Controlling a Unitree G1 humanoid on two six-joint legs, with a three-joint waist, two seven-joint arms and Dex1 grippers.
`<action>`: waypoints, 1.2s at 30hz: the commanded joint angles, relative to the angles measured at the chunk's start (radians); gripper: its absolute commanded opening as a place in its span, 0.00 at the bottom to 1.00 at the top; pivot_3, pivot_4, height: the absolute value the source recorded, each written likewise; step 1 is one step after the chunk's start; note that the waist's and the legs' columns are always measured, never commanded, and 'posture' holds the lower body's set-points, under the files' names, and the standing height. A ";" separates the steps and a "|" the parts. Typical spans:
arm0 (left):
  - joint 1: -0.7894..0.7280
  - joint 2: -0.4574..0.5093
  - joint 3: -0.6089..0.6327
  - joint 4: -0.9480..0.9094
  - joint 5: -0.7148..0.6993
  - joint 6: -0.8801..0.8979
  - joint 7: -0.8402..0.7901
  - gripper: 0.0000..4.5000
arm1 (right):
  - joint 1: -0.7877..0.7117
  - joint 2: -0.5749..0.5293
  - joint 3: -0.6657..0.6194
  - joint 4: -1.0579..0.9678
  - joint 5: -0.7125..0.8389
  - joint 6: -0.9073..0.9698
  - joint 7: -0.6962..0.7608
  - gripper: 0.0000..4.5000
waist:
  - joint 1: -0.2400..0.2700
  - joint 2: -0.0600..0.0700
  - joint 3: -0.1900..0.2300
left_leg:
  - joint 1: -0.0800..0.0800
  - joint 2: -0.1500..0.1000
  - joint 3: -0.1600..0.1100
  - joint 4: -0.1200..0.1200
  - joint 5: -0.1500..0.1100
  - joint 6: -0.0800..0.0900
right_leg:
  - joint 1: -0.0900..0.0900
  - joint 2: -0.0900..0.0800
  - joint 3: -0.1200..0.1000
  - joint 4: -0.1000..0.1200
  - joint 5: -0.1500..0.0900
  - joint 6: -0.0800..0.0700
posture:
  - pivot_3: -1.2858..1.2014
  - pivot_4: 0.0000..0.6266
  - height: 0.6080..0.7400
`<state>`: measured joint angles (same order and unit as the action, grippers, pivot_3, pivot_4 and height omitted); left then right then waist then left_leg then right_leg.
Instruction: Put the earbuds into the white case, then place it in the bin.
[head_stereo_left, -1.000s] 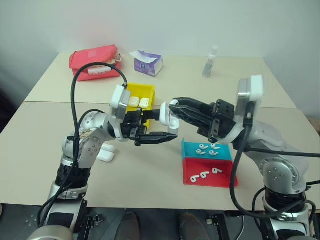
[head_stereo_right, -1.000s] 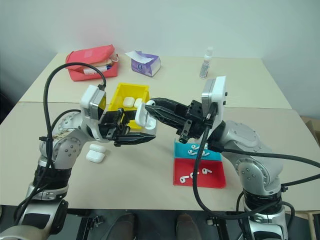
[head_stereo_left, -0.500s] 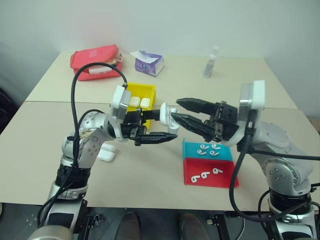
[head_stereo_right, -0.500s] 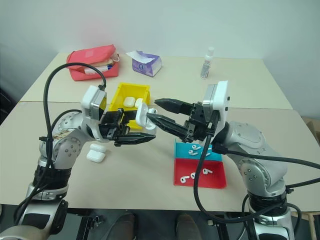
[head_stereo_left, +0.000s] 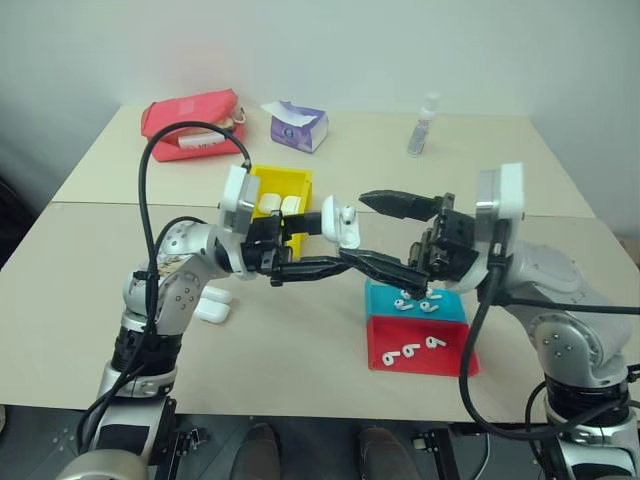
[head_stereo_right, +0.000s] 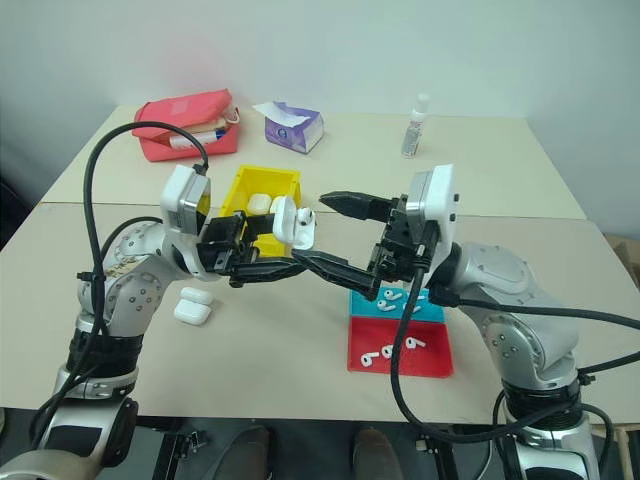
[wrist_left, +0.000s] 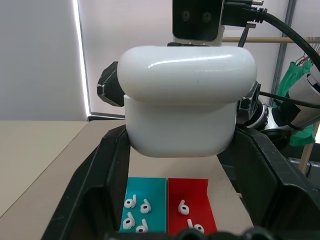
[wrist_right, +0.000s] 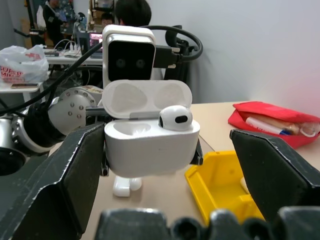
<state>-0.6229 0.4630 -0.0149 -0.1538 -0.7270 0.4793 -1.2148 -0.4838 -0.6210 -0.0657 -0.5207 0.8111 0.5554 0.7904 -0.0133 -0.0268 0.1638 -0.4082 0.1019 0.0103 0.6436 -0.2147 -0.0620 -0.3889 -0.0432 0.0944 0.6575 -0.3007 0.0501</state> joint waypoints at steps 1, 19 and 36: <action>-0.007 0.003 0.023 -0.039 -0.017 -0.026 -0.010 0.60 | -0.047 -0.106 -0.052 0.055 -0.035 0.005 0.068 1.00 | 0.000 0.000 0.000 | 0.000 0.000 0.000 0.000 0.000 0.000 | 0.000 0.000 0.000 0.000 0.000 0.000 | 0.52 0.24 1.00; 0.013 0.010 0.055 -0.054 -0.005 -0.057 0.028 0.60 | -0.451 -0.279 0.548 0.762 -0.848 -0.581 0.609 0.57 | -0.002 0.001 0.001 | 0.000 0.000 0.002 -0.001 0.000 0.000 | -0.001 0.000 0.001 -0.002 0.000 0.000 | 0.52 0.24 1.00; 0.102 0.016 0.065 -0.157 -0.015 -0.069 0.100 0.60 | -0.496 -0.145 0.618 0.913 -1.066 -0.641 0.702 0.57 | 0.000 0.001 0.001 | 0.000 0.000 0.002 0.000 0.000 0.000 | -0.001 0.000 0.001 -0.001 0.000 0.000 | 0.52 0.24 1.00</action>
<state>-0.5239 0.4759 0.0304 -0.2692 -0.7277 0.4310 -1.1224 -0.9753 -0.7624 0.5778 0.4077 -0.2521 -0.0732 1.4891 -0.0131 -0.0255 0.1646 -0.4079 0.1023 0.0124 0.6436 -0.2146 -0.0621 -0.3899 -0.0434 0.0953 0.6565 -0.3007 0.0499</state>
